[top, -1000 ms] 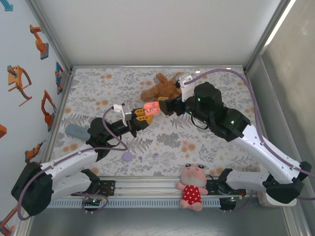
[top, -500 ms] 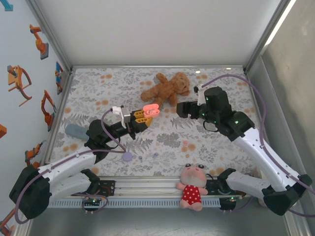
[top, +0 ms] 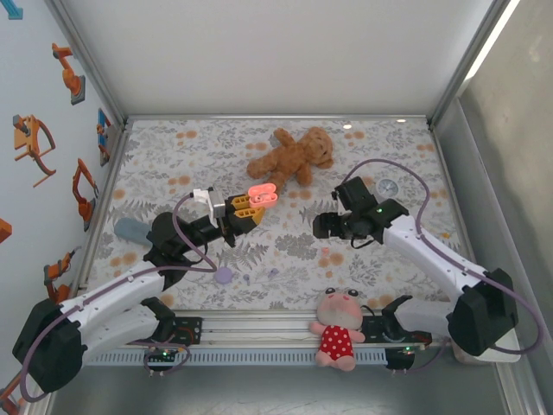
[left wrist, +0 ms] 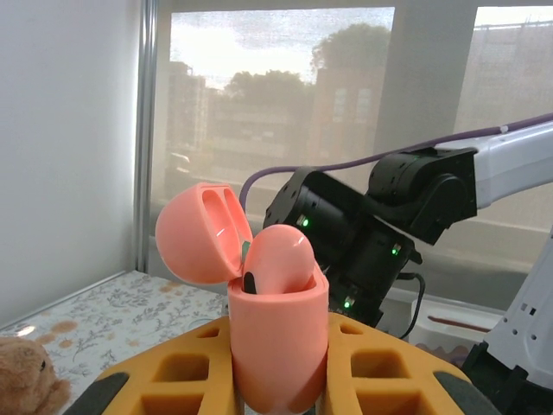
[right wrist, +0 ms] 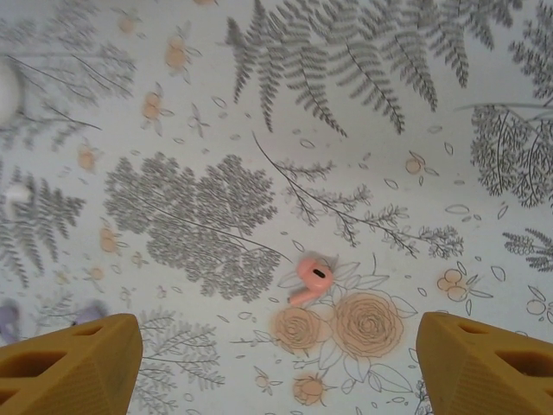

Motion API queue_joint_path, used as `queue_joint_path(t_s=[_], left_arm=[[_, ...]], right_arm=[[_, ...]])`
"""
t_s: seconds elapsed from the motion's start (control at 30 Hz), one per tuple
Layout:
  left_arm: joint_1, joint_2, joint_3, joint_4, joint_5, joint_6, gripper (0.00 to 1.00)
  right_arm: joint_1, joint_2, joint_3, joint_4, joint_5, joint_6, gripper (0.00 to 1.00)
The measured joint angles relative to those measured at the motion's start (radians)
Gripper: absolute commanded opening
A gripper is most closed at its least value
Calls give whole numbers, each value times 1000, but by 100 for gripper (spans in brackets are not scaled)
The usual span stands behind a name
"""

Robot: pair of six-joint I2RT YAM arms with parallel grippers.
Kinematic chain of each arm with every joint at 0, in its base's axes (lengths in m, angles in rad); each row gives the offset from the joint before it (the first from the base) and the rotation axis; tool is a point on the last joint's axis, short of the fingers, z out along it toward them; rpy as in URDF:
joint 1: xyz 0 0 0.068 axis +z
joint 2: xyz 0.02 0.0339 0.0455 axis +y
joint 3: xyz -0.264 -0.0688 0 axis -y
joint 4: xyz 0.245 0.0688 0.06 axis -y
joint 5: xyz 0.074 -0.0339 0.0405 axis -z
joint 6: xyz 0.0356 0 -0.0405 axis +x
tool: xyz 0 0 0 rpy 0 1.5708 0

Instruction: Insert wireless bluetooth earbuds into charging case

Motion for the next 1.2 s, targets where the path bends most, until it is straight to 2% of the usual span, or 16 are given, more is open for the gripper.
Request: queue_joint_path(t_s=[0.17,0.5,0.8,1.2], left_arm=[[0,-2,0,-15,-2,7,14],[0,-22,-2,-36,-16,19,14],[0,-45,-9,-74,-21,30,14],[0,-61,-13,-87,-32,34,14]], right_arm=[[34,114,-27,0,58,7,80],[84,296,-27,45,106,7,72],[85,352,-32,61,121,6,69],[90,354,-44,72,131,3,65]])
